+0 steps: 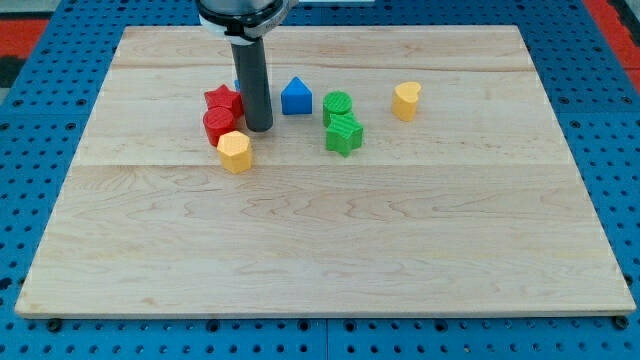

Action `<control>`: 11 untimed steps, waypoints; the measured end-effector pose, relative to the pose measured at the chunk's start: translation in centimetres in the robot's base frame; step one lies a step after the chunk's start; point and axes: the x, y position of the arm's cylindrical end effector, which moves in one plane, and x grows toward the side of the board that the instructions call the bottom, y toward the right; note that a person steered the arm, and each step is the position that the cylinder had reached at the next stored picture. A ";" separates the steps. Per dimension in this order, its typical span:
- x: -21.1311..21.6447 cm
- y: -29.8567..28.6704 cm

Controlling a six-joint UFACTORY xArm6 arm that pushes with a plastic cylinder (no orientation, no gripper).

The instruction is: Slightly move the blue cube towards the blue triangle

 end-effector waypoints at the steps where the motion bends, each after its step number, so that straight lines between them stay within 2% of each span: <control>1: -0.3 0.0; 5: -0.4 1.2; 8: -2.6 1.2; 10: 0.7 1.2; 11: 5.0 1.5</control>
